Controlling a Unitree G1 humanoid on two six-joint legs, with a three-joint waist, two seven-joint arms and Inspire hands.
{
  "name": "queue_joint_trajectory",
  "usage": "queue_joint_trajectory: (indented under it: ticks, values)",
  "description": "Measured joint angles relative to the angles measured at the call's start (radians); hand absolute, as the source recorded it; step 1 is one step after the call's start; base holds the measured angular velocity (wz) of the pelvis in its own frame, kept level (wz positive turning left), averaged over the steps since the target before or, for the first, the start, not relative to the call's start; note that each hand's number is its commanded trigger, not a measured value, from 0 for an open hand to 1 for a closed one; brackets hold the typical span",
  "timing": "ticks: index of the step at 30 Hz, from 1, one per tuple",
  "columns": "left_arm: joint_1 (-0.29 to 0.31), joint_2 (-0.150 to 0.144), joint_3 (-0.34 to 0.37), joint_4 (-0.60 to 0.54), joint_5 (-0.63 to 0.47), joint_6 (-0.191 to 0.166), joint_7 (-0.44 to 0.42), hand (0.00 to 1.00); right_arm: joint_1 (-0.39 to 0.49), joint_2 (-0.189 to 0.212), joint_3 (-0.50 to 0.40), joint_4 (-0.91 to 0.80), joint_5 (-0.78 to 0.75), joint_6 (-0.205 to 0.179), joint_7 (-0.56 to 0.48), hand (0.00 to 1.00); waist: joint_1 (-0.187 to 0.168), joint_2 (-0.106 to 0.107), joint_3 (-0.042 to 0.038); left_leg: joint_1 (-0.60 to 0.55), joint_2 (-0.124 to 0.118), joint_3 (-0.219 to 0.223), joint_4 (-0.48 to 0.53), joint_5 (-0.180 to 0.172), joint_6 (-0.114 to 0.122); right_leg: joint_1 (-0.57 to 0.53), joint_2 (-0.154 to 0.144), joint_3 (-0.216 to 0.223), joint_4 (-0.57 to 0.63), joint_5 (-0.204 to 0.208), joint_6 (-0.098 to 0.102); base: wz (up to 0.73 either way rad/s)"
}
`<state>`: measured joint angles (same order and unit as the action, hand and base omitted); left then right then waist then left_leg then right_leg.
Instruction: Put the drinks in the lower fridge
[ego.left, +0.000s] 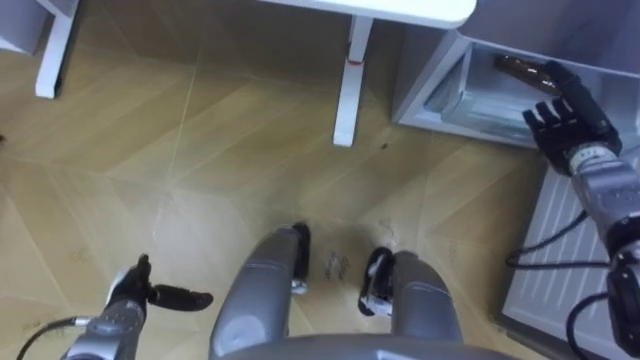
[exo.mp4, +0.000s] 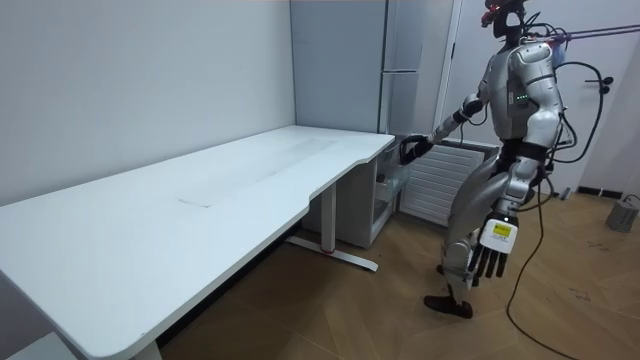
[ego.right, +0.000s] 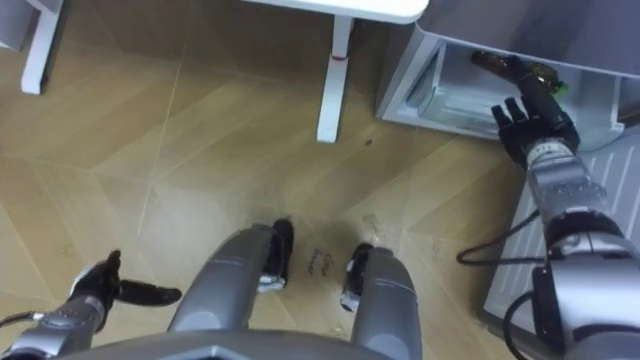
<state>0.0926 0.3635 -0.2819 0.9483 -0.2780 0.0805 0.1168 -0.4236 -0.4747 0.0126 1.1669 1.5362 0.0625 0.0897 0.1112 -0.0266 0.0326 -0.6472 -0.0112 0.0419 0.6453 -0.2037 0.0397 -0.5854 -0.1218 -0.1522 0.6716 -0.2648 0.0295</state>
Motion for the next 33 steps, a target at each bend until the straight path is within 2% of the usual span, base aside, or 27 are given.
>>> queue_joint_trajectory:
  ticks: [4, 5, 9, 12, 17, 21, 25, 28, 30, 33]
  values:
    - [-0.029, -0.020, 0.018, 0.035, 0.000, 0.001, 0.000, 0.00, 0.032, 0.006, -0.004, 0.014, 0.000, 0.000, 0.002, 0.00, -0.001, -0.002, -0.0023, 0.070, 0.002, 0.007, -0.059, 0.013, -0.002, 0.066, 0.006, 0.000, -0.059, 0.018, 0.000, -0.05]
    - [-0.029, -0.031, 0.037, 0.039, -0.002, 0.000, -0.001, 0.00, 0.051, 0.014, -0.009, 0.013, -0.004, -0.002, 0.002, 0.00, -0.004, -0.001, -0.0076, 0.092, 0.005, 0.007, -0.079, 0.016, -0.003, 0.093, 0.013, 0.000, -0.089, 0.025, 0.002, -0.09]
    - [-0.026, -0.059, 0.099, 0.060, -0.002, -0.002, -0.016, 0.00, 0.112, 0.087, -0.099, 0.013, -0.003, -0.008, 0.003, 0.00, -0.024, -0.001, -0.0099, 0.176, 0.018, 0.010, -0.135, 0.019, -0.003, 0.189, 0.033, -0.005, -0.182, 0.052, -0.004, -0.06]
    - [-0.016, -0.083, 0.122, 0.066, 0.003, -0.006, -0.020, 0.00, 0.167, 0.113, -0.110, 0.011, 0.000, -0.008, 0.019, 0.00, -0.029, 0.002, -0.0132, 0.244, 0.017, 0.015, -0.181, 0.019, -0.004, 0.259, 0.039, 0.000, -0.240, 0.062, -0.003, -0.09]
    - [0.017, -0.088, 0.150, 0.065, 0.003, -0.024, -0.021, 0.00, 0.282, 0.149, -0.114, -0.047, -0.007, -0.022, 0.023, 0.00, -0.032, 0.008, -0.0222, 0.360, 0.020, 0.037, -0.255, 0.016, -0.008, 0.363, 0.050, 0.020, -0.329, 0.077, -0.001, -0.12]
    - [0.060, -0.094, 0.170, 0.068, -0.002, -0.048, -0.020, 0.00, 0.362, 0.185, -0.113, -0.108, -0.006, -0.039, 0.023, 0.00, -0.056, 0.016, -0.0287, 0.435, 0.018, 0.043, -0.296, 0.012, -0.014, 0.439, 0.054, 0.022, -0.364, 0.077, -0.002, -0.05]
    - [0.073, -0.109, 0.183, 0.068, -0.002, -0.057, -0.020, 0.00, 0.371, 0.203, -0.116, -0.106, 0.001, -0.042, 0.023, 0.00, -0.083, 0.019, -0.0286, 0.449, 0.020, 0.044, -0.305, 0.008, -0.019, 0.451, 0.054, 0.019, -0.366, 0.071, -0.005, -0.01]
    - [0.073, -0.111, 0.181, 0.068, -0.002, -0.058, -0.019, 0.00, 0.367, 0.214, -0.116, -0.074, 0.028, -0.043, 0.023, 0.00, -0.083, 0.023, -0.0270, 0.450, 0.023, 0.048, -0.305, 0.006, -0.021, 0.450, 0.057, 0.024, -0.366, 0.071, -0.005, -0.04]
    - [0.073, -0.115, 0.180, 0.072, -0.004, -0.058, -0.017, 0.00, 0.364, 0.219, -0.116, -0.060, 0.036, -0.042, 0.023, 0.00, -0.083, 0.032, -0.0212, 0.449, 0.023, 0.052, -0.310, 0.005, -0.020, 0.448, 0.057, 0.029, -0.369, 0.071, -0.005, -0.05]
    - [0.073, -0.118, 0.181, 0.076, -0.003, -0.058, -0.017, 0.00, 0.361, 0.219, -0.126, -0.034, 0.039, -0.040, 0.022, 0.00, -0.082, 0.044, -0.0216, 0.449, 0.023, 0.055, -0.310, 0.005, -0.019, 0.444, 0.059, 0.037, -0.380, 0.071, -0.003, -0.03]
